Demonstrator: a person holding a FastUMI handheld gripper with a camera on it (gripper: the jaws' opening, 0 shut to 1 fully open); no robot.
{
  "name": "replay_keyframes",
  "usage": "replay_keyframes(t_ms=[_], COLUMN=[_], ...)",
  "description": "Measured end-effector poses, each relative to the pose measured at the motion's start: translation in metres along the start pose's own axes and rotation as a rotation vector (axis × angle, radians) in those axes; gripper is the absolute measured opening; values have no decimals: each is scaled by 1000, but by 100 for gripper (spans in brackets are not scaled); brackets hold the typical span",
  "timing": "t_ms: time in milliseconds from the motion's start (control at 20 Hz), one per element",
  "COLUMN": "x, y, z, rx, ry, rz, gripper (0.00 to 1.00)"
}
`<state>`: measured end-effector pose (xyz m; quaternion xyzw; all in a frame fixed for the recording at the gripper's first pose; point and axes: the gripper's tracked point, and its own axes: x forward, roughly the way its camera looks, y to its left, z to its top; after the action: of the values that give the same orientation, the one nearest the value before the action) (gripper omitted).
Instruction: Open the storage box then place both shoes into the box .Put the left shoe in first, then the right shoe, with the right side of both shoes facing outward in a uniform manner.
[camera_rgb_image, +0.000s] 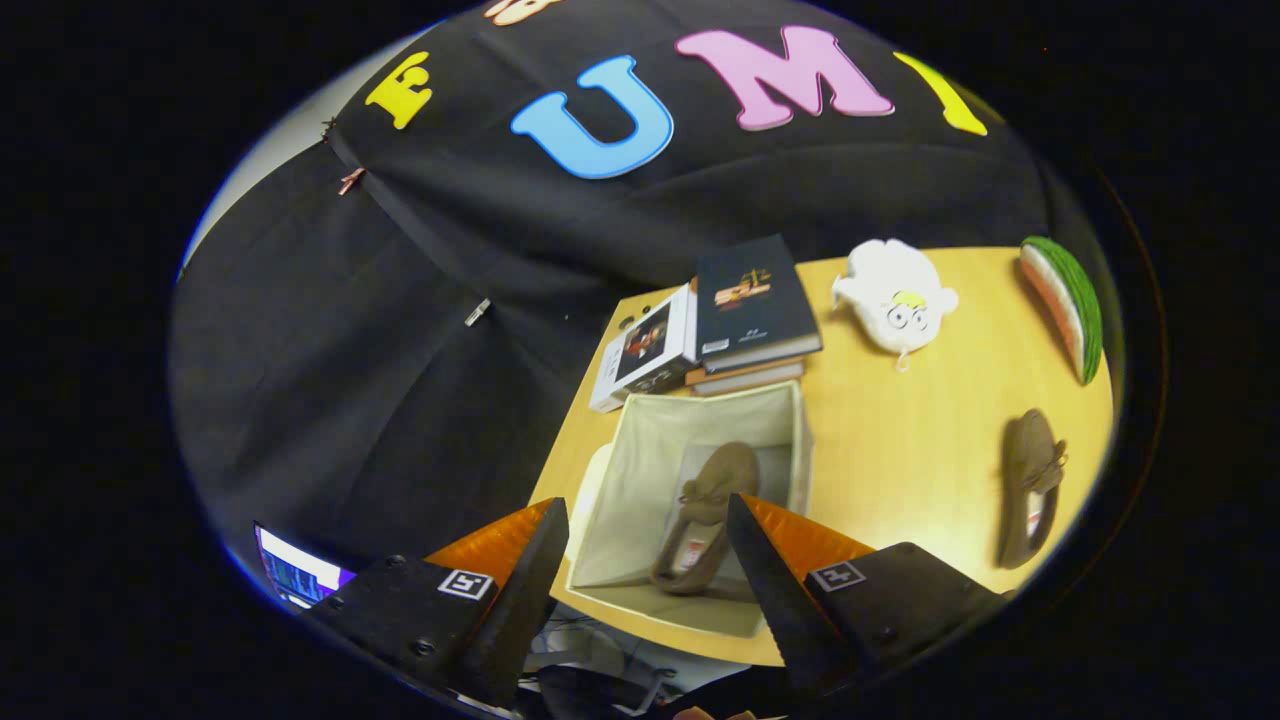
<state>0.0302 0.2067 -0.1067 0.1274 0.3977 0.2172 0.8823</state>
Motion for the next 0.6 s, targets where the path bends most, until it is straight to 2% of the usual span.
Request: replay_keyframes(t_ms=[300, 500, 600], x=[-70, -100, -108], y=[-127, -228, -271], z=[14, -11, -30], rx=[-128, -227, -263], ry=[-83, -32, 18], rz=[-257, -427, -483], gripper=[98, 99, 99])
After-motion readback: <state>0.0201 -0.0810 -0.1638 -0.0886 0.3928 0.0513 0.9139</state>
